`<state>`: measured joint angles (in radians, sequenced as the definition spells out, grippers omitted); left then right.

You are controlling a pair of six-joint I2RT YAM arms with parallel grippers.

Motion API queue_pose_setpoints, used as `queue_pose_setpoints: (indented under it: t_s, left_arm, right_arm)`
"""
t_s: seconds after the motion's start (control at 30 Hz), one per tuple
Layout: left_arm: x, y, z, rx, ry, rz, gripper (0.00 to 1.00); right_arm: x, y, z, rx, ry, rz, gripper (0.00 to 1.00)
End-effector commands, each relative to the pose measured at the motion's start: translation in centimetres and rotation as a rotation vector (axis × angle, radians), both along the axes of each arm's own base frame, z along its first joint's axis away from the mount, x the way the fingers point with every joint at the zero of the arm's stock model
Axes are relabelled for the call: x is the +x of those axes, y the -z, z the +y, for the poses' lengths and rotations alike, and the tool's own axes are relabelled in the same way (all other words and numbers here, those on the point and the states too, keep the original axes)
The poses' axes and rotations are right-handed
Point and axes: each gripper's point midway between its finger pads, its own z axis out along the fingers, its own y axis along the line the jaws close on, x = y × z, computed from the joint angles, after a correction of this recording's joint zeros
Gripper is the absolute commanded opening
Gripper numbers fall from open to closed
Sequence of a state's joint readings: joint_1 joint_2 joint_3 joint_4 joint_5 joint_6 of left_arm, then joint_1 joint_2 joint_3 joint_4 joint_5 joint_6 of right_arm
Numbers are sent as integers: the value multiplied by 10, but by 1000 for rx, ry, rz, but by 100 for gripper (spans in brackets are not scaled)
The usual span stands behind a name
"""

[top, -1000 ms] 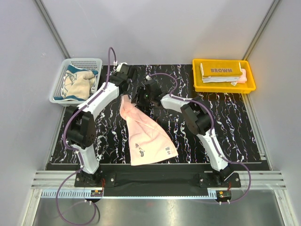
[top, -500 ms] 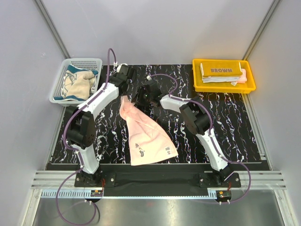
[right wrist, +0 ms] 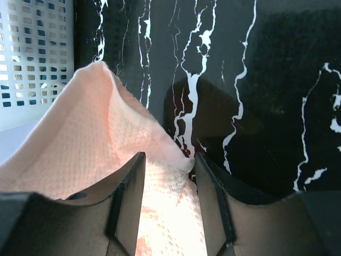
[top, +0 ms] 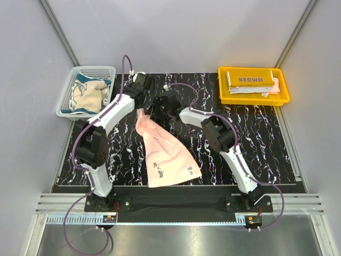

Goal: Fold and stack the towels
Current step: Flatten out the crumpled towel

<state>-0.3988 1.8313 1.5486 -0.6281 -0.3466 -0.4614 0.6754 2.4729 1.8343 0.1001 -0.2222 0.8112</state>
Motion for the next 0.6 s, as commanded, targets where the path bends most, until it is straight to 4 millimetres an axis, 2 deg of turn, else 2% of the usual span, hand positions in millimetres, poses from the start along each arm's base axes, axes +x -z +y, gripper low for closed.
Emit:
queue_pose_setpoints:
  t_s: [0.0,0.13,0.27,0.37,0.4,0.47,0.5,0.53,0.57]
  left_arm:
    - [7,-36,-2,-45,15,-103,0]
    - [6,-42,-3,-52,21,-113,0]
    - [6,-46,-1,-50,21,-121,0]
    - [6,-49,0,-52,20,-126,0]
    - [5,-51,0,-51,21,-129,0]
    - [4,-52,3,-47,17,-131,0]
    - [4,-56,7,-43,8,-141,0]
    - [4,-56,9,-41,5,-142,0]
    - [5,-57,16,-36,-6,-145,0]
  right_arm:
    - [-6,18,5,-43,-20,19,49]
    - [-6,23,4,-53,-24,20,42]
    - [-7,23,2,-60,-15,20,25]
    - [-6,18,-4,-76,-3,7,19]
    - [-5,10,-6,-83,8,-11,15]
    - [-1,4,-18,-115,24,-30,13]
    - [4,-12,-24,-124,45,-61,12]
    - [3,-11,-35,-157,55,-48,11]
    - [10,-17,-49,-180,72,-63,11]
